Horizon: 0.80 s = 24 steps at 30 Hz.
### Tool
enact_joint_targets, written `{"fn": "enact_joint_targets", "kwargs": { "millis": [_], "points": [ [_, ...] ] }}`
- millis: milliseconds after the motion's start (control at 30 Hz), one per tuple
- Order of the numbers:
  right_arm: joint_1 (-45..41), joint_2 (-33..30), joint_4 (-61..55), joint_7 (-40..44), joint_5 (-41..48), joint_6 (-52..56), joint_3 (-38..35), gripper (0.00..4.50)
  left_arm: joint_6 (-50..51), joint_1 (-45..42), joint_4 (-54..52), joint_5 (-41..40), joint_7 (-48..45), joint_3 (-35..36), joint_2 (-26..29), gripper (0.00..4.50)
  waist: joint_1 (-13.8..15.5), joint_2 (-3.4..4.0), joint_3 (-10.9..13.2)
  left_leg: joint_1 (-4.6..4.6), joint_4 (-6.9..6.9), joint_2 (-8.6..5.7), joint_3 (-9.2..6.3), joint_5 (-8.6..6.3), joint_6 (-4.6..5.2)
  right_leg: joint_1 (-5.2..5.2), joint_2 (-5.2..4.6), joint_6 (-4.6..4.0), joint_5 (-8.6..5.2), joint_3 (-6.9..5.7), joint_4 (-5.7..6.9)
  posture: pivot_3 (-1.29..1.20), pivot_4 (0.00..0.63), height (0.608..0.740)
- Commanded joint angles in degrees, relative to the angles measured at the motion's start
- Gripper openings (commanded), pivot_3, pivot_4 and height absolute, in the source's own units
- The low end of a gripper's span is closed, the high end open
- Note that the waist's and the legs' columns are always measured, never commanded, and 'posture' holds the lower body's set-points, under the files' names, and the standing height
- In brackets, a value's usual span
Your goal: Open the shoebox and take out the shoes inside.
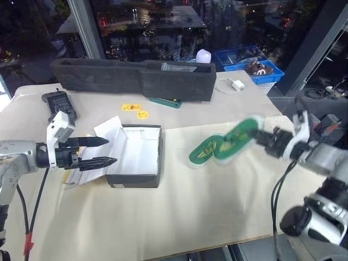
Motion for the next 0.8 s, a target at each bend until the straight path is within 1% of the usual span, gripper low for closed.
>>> {"fn": "enact_joint_targets", "kwargs": {
  "millis": [33,167,267,333,433,500,633,700,733,800],
  "points": [
    [1.29,-0.45,-3.44,-1.11,6.15,0.44,0.1,1.37,-1.04,-0.95,-0.5,0.31,-0.56,0.48,0.24,4.5,-0.31,0.0,0.0,0.03,0.0,0.0,0.06,-0.01,0.01,0.0,0.03,0.02,0.01,0.09,0.0,0.0,0.15,0.728],
    [1.33,2.13,-2.45,-3.32,6.73,0.44,-0.65,1.37,-1.02,-1.08,-0.48,0.43,-0.59,0.25,0.13,4.5,-0.93,0.0,0.0,0.09,0.04,0.01,0.23,-0.01,0.01,0.01,0.16,0.12,0.07,0.47,-0.02,0.0,0.15,0.728],
    [-1.29,6.4,-0.47,-5.17,5.08,-0.45,-2.62,1.37,-1.15,-1.26,-0.3,0.67,-0.57,0.05,0.06,4.5,-1.15,0.0,0.0,0.1,0.04,0.01,0.29,-0.01,0.01,0.02,0.2,0.16,0.09,0.58,-0.05,0.0,0.15,0.728],
    [-0.84,7.73,0.7,-5.66,3.91,-2.33,-1.62,1.37,-1.17,-1.51,-0.44,0.73,-0.51,-0.02,0.07,4.5,-1.15,0.0,0.0,0.1,0.04,0.02,0.35,-0.01,0.01,0.0,0.22,0.19,0.11,0.64,-0.05,0.0,0.15,0.728],
    [1.86,8.0,2.26,-4.94,1.36,-5.33,2.08,1.37,-1.17,-2.09,-0.4,0.76,-0.53,0.1,0.28,4.5,-0.91,-0.01,-0.01,0.06,0.04,0.01,0.35,-0.01,0.02,0.0,0.22,0.19,0.11,0.65,-0.1,0.0,0.15,0.728],
    [3.46,7.16,2.61,-4.41,-0.25,-7.38,4.72,1.37,-1.34,-2.12,-0.25,0.91,-0.6,0.26,0.4,4.5,-0.87,-0.08,-0.05,0.04,0.04,0.0,0.35,-0.04,0.07,0.03,0.22,0.2,0.11,0.66,-0.18,0.0,0.15,0.728],
    [5.64,4.89,2.82,-3.4,-2.13,-10.75,7.46,1.37,-1.39,-1.88,-0.41,1.11,-0.5,0.67,0.32,4.5,-1.12,-0.09,-0.06,0.06,0.06,-0.01,0.46,-0.05,0.08,0.04,0.21,0.29,0.17,0.8,-0.23,0.0,0.15,0.728],
    [7.3,3.23,2.0,-3.01,-3.07,-11.91,9.38,1.93,-1.41,-1.54,-0.67,1.12,-0.49,0.82,0.23,4.5,-1.02,-0.1,-0.06,0.09,0.05,-0.01,0.48,-0.05,0.08,0.06,0.21,0.3,0.17,0.81,-0.22,0.0,0.15,0.728],
    [8.09,2.24,1.39,-2.7,-3.45,-12.39,10.44,2.05,-1.49,-1.39,-0.77,1.16,-0.47,0.85,0.18,4.5,-0.82,-0.1,-0.06,0.11,0.05,-0.01,0.48,-0.05,0.08,0.06,0.21,0.3,0.17,0.81,-0.22,0.0,0.15,0.728],
    [8.94,1.22,0.82,-2.13,-3.72,-13.09,11.7,2.83,-1.64,-1.18,-0.82,1.23,-0.49,0.9,0.14,4.5,-0.48,-0.16,-0.1,0.09,0.05,-0.03,0.48,-0.05,0.09,0.07,0.2,0.3,0.17,0.81,-0.24,0.0,0.15,0.728]
  ]
}}
